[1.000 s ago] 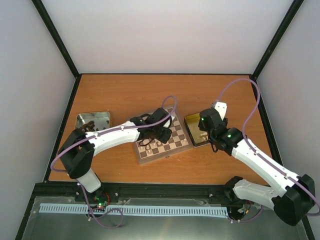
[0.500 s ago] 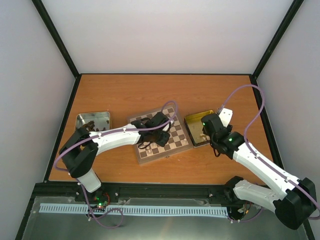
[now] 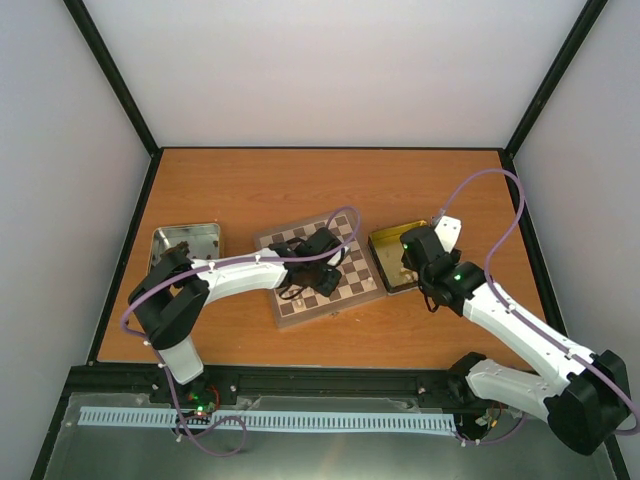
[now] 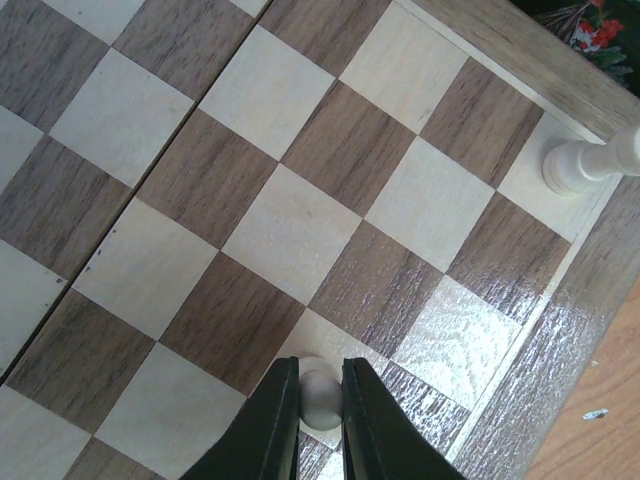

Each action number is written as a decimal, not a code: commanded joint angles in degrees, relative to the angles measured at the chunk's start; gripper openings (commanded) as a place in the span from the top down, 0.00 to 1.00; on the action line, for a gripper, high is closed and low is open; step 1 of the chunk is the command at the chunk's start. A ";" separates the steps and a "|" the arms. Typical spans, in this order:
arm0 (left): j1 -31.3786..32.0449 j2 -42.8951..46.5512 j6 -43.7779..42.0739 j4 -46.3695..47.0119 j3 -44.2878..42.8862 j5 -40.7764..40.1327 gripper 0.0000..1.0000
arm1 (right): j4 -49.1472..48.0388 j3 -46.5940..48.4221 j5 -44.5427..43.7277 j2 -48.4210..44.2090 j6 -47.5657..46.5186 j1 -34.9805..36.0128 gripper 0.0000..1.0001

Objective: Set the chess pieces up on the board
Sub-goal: Place the chess piece on the chessboard, then adjust the chess piece in the storage box, then pick up the chess piece from the storage box, then place the chess piece on the chessboard, then pick up the chess piece from the storage box.

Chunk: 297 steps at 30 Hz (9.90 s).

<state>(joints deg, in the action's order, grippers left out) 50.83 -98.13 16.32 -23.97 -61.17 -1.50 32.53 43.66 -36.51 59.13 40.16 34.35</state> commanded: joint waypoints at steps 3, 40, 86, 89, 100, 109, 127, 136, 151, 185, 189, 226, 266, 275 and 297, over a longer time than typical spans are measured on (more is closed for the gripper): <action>0.61 -0.07 -1.09 1.49 0.16 0.58 0.91 | -1.37 0.28 -0.41 0.81 0.81 -0.42 0.30; -0.10 23.91 0.88 -3.49 -3.92 -11.18 0.68 | -4.16 2.17 15.10 9.50 -0.67 -7.43 0.43; -2.71 40.47 -7.66 6.04 7.65 -21.62 0.42 | -18.81 19.31 11.33 48.78 -15.82 -19.15 0.75; -2.75 40.38 -7.71 6.10 7.67 -21.52 0.42 | -20.38 19.12 11.25 49.49 -18.02 -19.21 0.77; -3.04 40.20 -7.71 6.08 7.65 -20.88 0.42 | -21.46 17.17 11.06 47.73 -17.54 -19.25 0.91; -3.32 39.87 -7.69 6.11 7.49 -20.10 0.42 | -20.01 11.12 16.07 42.06 -14.27 -18.49 0.91; -3.71 39.92 -7.47 6.08 7.61 -19.55 0.42 | -15.56 10.98 16.57 39.55 -11.24 -16.16 0.64; -3.81 39.77 -7.44 6.09 7.64 -19.53 0.42 | -15.31 12.12 15.33 40.14 -12.07 -16.17 0.75; -4.16 39.59 -7.44 6.28 7.52 -18.86 0.42 | -15.74 12.25 16.72 42.10 -11.85 -16.31 0.82; -4.50 41.54 -6.09 8.23 8.78 -21.96 0.42 | -7.40 15.16 17.78 26.49 -13.74 -2.38 0.91; -4.51 43.14 -5.29 9.12 9.45 -24.24 0.42 | -5.73 16.97 18.75 27.38 -12.41 5.09 0.91; -4.95 45.47 -4.19 10.52 10.83 -25.83 0.41 | -2.64 16.86 19.84 40.11 -7.82 19.09 0.89; -4.99 53.24 -2.29 16.82 12.39 -32.92 0.39 | 13.04 14.97 9.67 15.21 0.46 9.79 0.57; -5.04 55.39 -3.19 20.43 11.95 -35.88 0.34 | 13.15 10.64 16.72 10.47 -1.17 -1.92 0.49; -5.14 55.13 -3.49 20.01 15.08 -35.28 0.32 | 11.41 13.88 21.70 27.39 -4.27 -8.30 0.60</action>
<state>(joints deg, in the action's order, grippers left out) 46.15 -43.68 13.30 -5.13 -46.19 -36.95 44.01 56.23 -15.59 84.49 36.05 27.70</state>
